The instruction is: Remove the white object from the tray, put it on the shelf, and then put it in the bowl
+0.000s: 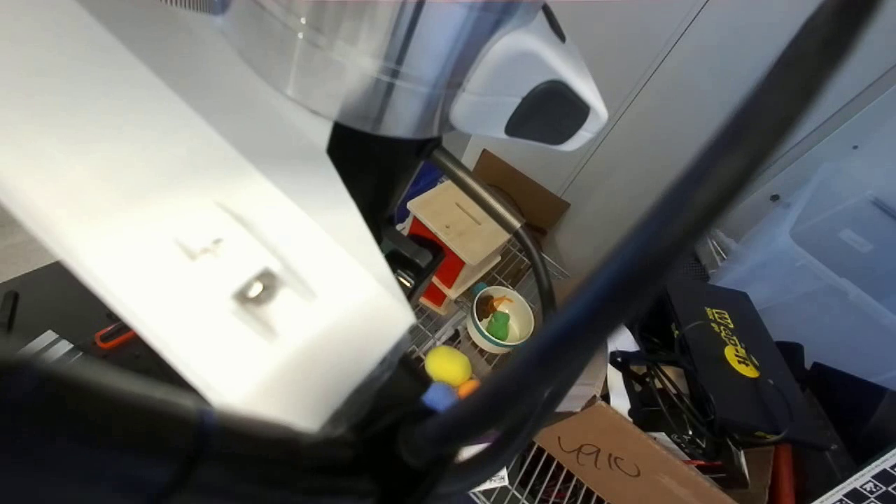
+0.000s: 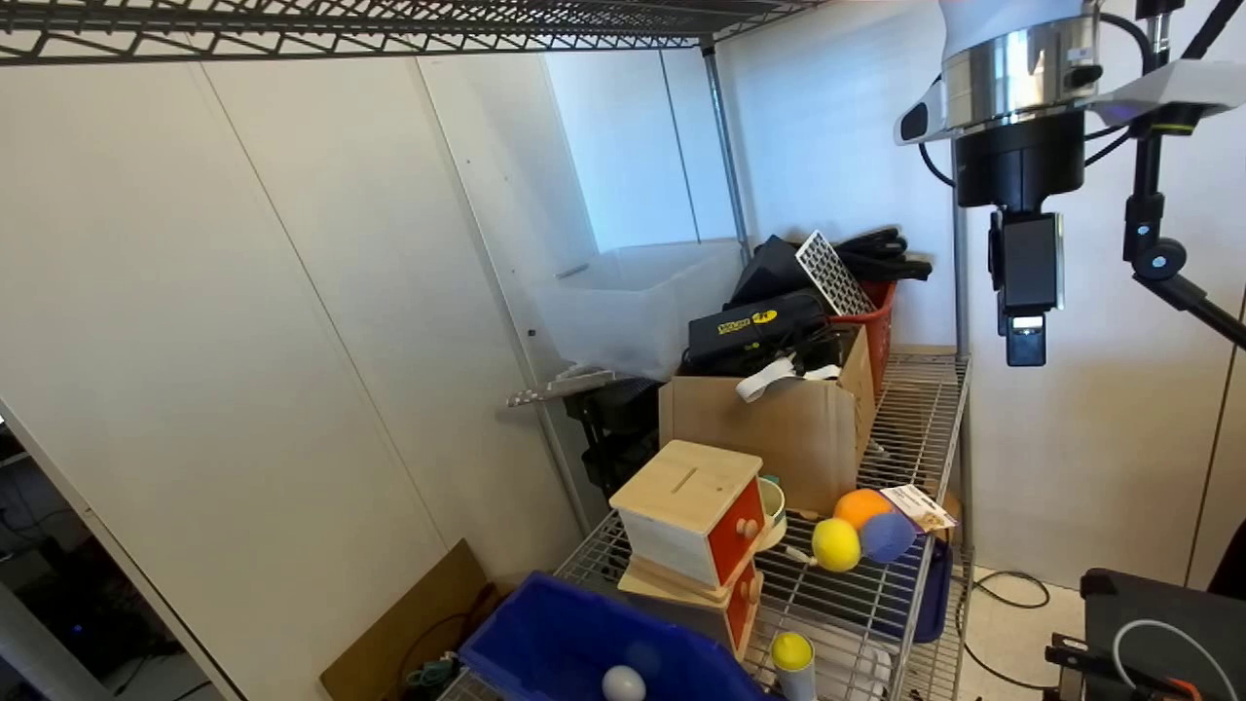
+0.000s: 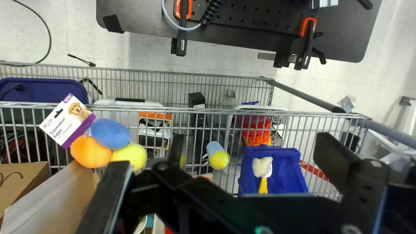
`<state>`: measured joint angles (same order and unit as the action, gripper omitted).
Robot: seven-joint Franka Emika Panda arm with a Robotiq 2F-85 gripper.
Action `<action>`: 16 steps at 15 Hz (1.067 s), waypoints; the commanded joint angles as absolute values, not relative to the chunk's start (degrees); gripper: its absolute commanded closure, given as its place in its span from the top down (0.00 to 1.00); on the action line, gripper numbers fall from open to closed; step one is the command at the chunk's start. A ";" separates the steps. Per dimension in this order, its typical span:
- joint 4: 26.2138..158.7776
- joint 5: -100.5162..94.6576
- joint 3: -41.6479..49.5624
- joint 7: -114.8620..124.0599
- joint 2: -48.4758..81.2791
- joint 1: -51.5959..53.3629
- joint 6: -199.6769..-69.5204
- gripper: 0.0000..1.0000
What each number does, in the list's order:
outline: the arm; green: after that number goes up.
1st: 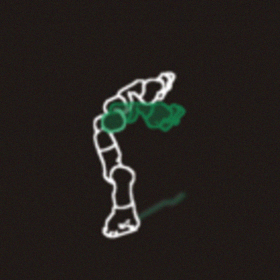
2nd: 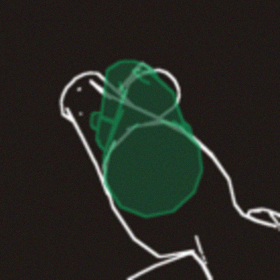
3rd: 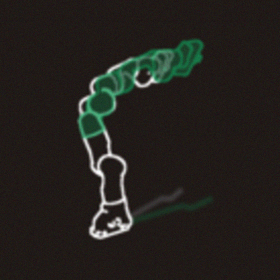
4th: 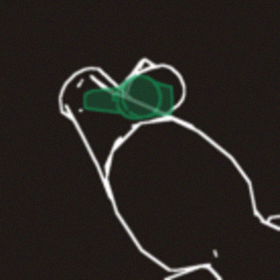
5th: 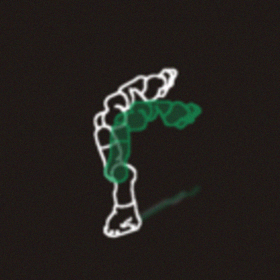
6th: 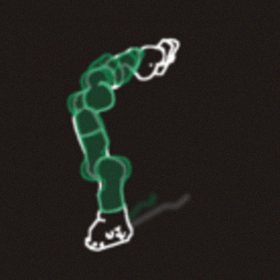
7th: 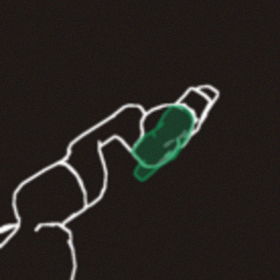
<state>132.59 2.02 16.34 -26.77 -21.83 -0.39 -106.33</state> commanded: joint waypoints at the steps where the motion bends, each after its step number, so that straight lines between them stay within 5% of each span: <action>1: 132.57 1.95 14.68 -26.98 -21.74 -2.04 -106.60 1.00; 16: 133.80 -0.18 11.28 -26.65 -24.97 -1.86 -106.35 1.00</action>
